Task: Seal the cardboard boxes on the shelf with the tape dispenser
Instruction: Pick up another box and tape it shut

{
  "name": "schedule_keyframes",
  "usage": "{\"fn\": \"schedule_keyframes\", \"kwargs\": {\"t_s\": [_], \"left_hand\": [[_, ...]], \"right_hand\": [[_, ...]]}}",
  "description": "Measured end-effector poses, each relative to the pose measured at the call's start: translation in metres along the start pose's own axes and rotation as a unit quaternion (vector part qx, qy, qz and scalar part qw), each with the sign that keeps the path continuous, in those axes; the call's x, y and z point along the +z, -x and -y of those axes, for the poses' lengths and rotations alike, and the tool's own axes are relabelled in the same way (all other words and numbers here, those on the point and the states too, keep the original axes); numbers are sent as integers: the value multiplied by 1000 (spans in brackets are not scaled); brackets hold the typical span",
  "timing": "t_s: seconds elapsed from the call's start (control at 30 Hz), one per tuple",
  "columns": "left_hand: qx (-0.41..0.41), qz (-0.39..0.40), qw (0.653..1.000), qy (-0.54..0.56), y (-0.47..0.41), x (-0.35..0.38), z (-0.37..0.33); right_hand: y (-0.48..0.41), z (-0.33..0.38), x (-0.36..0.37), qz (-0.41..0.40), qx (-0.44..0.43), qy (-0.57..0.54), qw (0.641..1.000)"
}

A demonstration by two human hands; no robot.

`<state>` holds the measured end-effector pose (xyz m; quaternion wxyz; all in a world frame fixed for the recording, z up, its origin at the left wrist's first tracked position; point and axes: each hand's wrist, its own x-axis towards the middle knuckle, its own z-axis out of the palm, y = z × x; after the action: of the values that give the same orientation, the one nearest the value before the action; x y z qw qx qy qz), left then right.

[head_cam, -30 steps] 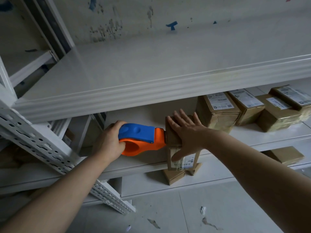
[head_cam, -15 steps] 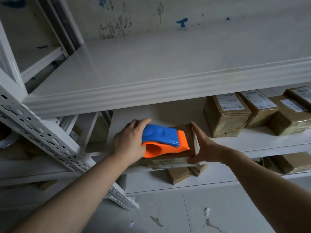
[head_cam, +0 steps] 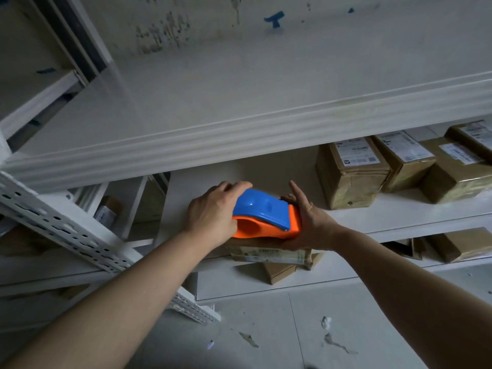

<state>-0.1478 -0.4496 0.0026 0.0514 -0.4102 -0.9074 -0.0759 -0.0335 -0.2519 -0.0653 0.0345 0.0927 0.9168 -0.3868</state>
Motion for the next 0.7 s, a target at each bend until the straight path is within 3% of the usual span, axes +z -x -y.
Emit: {"fn": "schedule_keyframes", "kwargs": {"t_s": [0.27, 0.53, 0.7], "left_hand": [[-147, 22, 987, 57, 22, -15, 130], [-124, 32, 990, 52, 20, 8, 135], [-102, 34, 992, 70, 24, 14, 139]], "right_hand": [[-4, 3, -3, 14, 21, 58, 998], [-7, -1, 1, 24, 35, 87, 995], [-18, 31, 21, 20, -8, 310, 951]]}}
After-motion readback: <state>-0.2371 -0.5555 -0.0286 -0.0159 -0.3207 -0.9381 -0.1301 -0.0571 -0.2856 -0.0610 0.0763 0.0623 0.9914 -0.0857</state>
